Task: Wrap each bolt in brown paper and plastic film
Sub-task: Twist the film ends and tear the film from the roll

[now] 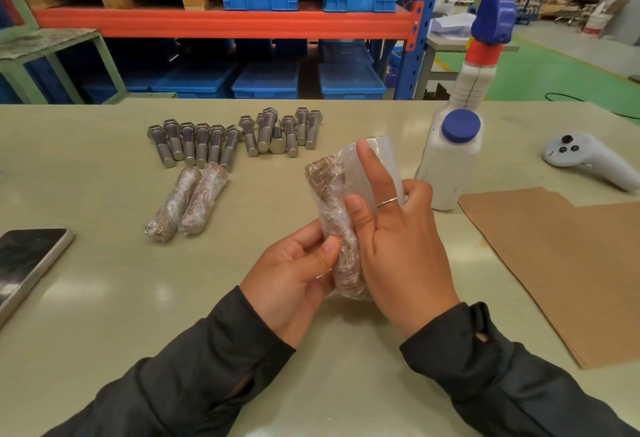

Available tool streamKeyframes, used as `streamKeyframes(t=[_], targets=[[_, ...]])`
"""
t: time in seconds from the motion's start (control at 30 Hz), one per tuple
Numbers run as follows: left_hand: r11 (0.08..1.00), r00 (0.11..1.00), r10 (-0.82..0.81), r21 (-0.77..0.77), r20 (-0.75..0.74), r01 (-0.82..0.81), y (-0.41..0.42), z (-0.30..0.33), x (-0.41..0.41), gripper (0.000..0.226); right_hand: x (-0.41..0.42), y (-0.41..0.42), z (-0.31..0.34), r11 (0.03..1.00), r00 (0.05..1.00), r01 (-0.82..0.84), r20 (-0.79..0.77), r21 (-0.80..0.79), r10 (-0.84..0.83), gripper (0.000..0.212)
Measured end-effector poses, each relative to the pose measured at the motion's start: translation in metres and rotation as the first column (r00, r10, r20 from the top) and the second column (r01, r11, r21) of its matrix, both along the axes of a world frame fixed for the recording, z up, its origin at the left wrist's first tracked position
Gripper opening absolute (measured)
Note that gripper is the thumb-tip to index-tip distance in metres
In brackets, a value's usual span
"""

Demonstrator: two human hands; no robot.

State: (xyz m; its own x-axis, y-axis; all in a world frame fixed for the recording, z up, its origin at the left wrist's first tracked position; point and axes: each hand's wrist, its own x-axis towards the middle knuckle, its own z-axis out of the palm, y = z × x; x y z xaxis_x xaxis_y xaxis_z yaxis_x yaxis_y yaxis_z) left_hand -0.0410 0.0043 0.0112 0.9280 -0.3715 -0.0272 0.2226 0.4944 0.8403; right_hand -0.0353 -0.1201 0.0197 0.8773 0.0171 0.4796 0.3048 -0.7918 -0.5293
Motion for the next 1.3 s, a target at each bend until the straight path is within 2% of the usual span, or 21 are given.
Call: streamKeyframes(t=[0.17, 0.3, 0.43, 0.5, 0.6, 0.67, 0.83, 1.0, 1.2, 1.3], targets=[[1.0, 0.999, -0.012, 0.01, 0.03, 0.011, -0.004, 0.002, -0.003, 0.032, -0.002, 0.004, 0.0, 1.0, 0.999, 0.013, 0.034, -0.019, -0.012, 0.048], [0.993, 0.995, 0.104, 0.062, -0.007, -0.103, -0.004, -0.004, -0.001, 0.043, -0.006, 0.009, -0.001, 1.0, 0.999, -0.018, 0.035, -0.022, 0.018, 0.055], [0.987, 0.987, 0.157, 0.031, -0.026, -0.157, -0.002, -0.006, 0.002, 0.042, -0.003, 0.004, 0.001, 0.974, 0.995, -0.048, -0.078, 0.221, 0.066, 0.063], [0.986, 0.985, 0.164, 0.041, -0.045, -0.163, 0.0, -0.005, 0.003, 0.038, 0.0, -0.002, 0.0, 0.959, 0.98, -0.063, -0.163, 0.275, 0.111, 0.073], [0.985, 0.984, 0.159, 0.078, -0.084, -0.153, 0.003, -0.004, 0.004, 0.033, 0.002, -0.006, -0.001, 0.938, 0.95, -0.069, -0.266, 0.339, 0.166, 0.075], [0.984, 0.982, 0.156, 0.104, -0.109, -0.144, 0.005, -0.004, 0.005, 0.032, 0.003, -0.01, -0.001, 0.929, 0.95, -0.079, -0.256, 0.363, 0.181, 0.071], [0.988, 0.985, 0.122, 0.11, -0.125, -0.108, 0.009, -0.003, 0.006, 0.03, 0.006, -0.016, 0.001, 0.949, 0.961, -0.083, -0.227, 0.304, 0.157, 0.065], [0.993, 0.997, 0.067, 0.103, -0.047, -0.062, 0.012, 0.0, 0.005, 0.036, 0.006, -0.016, 0.001, 0.968, 0.965, -0.056, -0.235, 0.244, 0.115, 0.068], [0.994, 1.0, 0.009, 0.105, 0.013, -0.01, 0.017, 0.004, 0.005, 0.045, 0.004, -0.016, 0.003, 0.906, 0.941, -0.105, -0.254, 0.411, 0.224, 0.083], [0.997, 0.999, 0.02, 0.08, -0.027, -0.018, 0.017, 0.006, 0.007, 0.056, 0.002, -0.016, 0.003, 0.898, 0.936, -0.111, -0.258, 0.426, 0.238, 0.089]])
